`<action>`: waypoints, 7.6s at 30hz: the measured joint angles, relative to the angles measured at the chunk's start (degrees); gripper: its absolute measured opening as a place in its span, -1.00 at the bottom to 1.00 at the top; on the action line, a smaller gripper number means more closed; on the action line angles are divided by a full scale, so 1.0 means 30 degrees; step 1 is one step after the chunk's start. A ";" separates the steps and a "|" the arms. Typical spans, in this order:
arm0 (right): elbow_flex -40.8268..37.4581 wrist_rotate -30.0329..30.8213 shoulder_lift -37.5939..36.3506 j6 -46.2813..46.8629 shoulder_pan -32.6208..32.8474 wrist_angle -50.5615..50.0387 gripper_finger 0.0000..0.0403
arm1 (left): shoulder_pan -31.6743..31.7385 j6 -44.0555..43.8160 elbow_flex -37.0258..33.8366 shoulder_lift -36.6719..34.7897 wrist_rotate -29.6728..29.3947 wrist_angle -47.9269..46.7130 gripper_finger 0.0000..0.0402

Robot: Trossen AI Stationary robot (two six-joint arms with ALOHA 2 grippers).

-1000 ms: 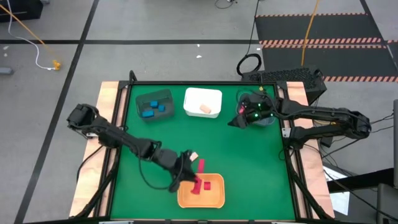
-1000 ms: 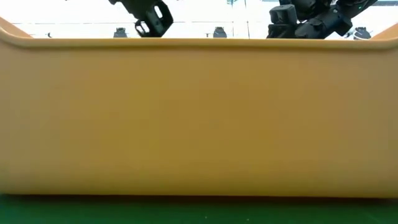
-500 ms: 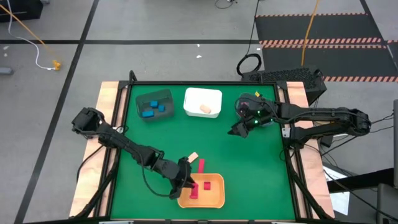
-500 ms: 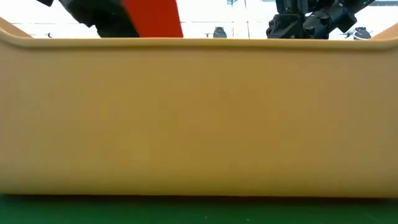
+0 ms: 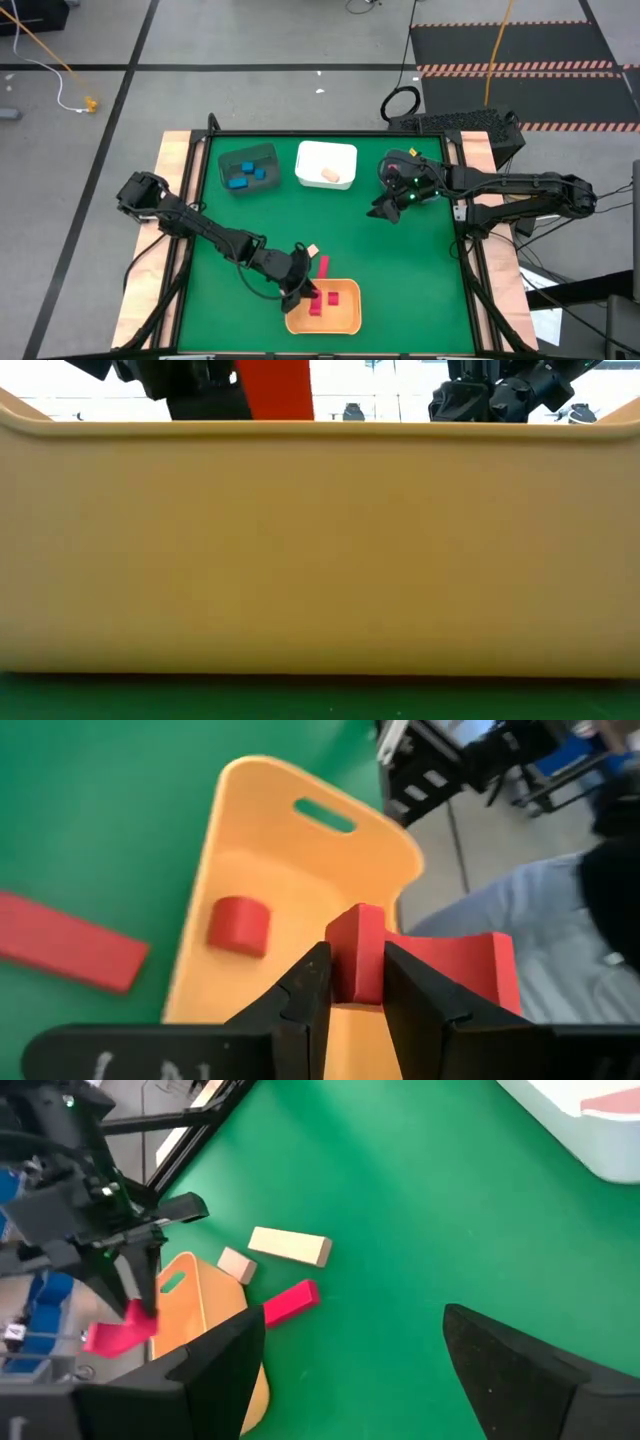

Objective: Sort & place blocks by color
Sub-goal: Put the red block into the yellow bin, then put the wooden block into the white bin

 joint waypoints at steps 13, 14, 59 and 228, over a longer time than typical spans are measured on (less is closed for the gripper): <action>0.0000 0.0000 0.0000 -0.0862 0.0000 0.0017 0.46 | -0.0144 0.5338 0.0000 0.0000 0.0004 -0.0539 -0.57; 0.0000 0.0000 0.0000 -0.0860 0.0000 0.0022 0.46 | -0.0201 0.6132 0.0000 0.0000 0.0007 -0.0493 -0.59; 0.0000 0.0004 0.0000 -0.0840 -0.0007 0.0022 0.46 | 0.3163 0.0582 0.1746 -0.1217 -0.3502 -0.9459 -0.26; 0.0000 0.0006 0.0000 -0.0839 -0.0007 0.0033 0.46 | -0.3519 -0.9470 0.2585 -0.1089 -0.6715 -1.6275 0.24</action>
